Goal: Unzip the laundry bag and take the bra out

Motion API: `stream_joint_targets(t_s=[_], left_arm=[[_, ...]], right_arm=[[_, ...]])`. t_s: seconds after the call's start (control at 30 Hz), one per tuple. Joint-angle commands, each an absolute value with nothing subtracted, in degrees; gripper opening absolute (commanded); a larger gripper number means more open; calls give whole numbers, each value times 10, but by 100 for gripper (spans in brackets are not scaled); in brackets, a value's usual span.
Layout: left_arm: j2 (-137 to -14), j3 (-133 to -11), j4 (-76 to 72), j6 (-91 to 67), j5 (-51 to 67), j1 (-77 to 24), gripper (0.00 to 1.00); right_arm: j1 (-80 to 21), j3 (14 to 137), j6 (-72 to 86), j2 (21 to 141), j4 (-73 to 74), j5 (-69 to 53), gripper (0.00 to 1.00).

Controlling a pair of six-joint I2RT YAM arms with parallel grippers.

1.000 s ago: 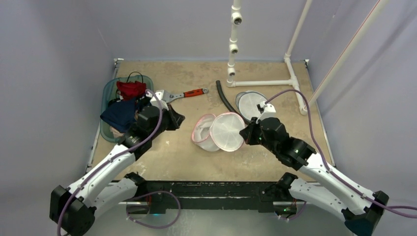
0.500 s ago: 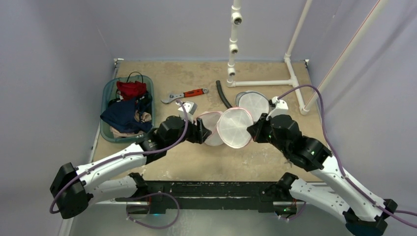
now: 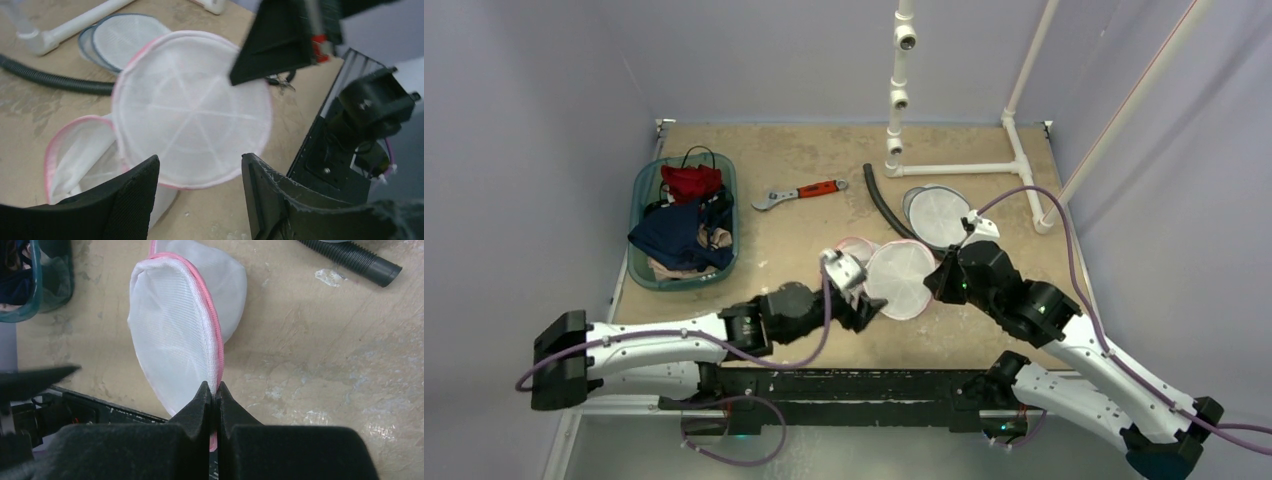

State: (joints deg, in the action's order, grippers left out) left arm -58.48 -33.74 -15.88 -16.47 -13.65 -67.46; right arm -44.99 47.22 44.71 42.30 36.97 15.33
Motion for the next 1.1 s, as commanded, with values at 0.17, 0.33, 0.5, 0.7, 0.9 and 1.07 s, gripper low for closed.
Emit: stream_joint_targets(t_s=[0.17,0.33,0.5,0.7,0.9,1.07], left_arm=[[-711,-403,-262,121,-388,-898,62],[-799,-423,-332,204,-489,-919,61],[-868,-426,-407,254,-527,-919,60],[-934,-439,-478,309,-559,-918,60],[-961,-463,-496,316,-565,-916,29],[-923,-446,-472,249,-543,-906,0]], right_arm=[[-450,473,476,424,347,148,0],[-450,474,480,418,348,144,0],[-449,478,484,414,347,136,0],[-450,476,487,411,342,122,0],[-450,474,487,406,342,118,0],[-449,481,472,389,340,122,51]])
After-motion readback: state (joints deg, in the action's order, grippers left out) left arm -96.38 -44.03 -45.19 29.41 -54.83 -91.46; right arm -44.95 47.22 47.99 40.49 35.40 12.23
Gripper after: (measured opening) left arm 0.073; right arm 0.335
